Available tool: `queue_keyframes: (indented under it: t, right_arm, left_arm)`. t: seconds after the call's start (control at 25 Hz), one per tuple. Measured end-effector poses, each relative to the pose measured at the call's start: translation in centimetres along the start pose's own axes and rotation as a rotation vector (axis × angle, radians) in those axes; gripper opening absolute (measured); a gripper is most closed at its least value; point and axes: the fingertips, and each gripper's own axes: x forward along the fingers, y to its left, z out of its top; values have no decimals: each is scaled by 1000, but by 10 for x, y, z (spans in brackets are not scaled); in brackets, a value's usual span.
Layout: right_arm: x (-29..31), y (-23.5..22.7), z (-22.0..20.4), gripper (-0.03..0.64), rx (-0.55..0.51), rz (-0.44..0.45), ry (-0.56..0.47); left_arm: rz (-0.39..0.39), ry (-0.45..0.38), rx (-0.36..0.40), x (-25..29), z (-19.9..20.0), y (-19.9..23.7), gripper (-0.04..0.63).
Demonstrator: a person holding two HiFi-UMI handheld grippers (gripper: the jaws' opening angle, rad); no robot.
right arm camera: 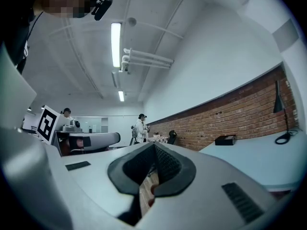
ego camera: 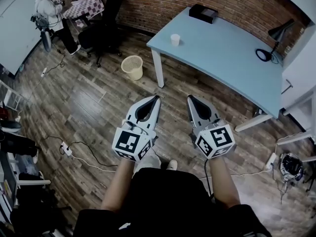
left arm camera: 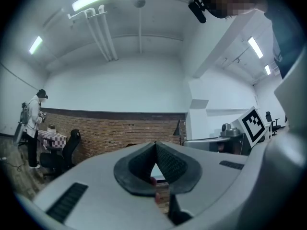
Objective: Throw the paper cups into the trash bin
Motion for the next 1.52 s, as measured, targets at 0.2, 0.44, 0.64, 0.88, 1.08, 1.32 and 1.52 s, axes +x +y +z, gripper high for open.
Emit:
queue_keyframes:
  t: [0.2, 0.44, 0.64, 0.88, 1.08, 1.32, 1.52]
  right_arm:
    - [13, -2, -5, 5, 1, 5, 6]
    - [34, -12, -5, 5, -5, 1, 11]
    - [59, -22, -8, 5, -3, -8, 21]
    - [98, -34, -12, 5, -5, -12, 32]
    - [136, -44, -12, 5, -3, -20, 39]
    - [178, -52, -11, 5, -9, -40, 48]
    - [210, -59, -18, 5, -11, -58, 69]
  left_arm:
    - [7, 11, -10, 4, -6, 10, 3]
    - [18, 5, -10, 18, -7, 30, 3]
    - [21, 13, -12, 33, -11, 52, 3]
    - [21, 17, -19, 56, -15, 87, 3]
    - [13, 20, -22, 77, -16, 120, 3]
    - [-2, 20, -33, 97, -17, 158, 3]
    - [-11, 19, -45, 111, -18, 189, 3]
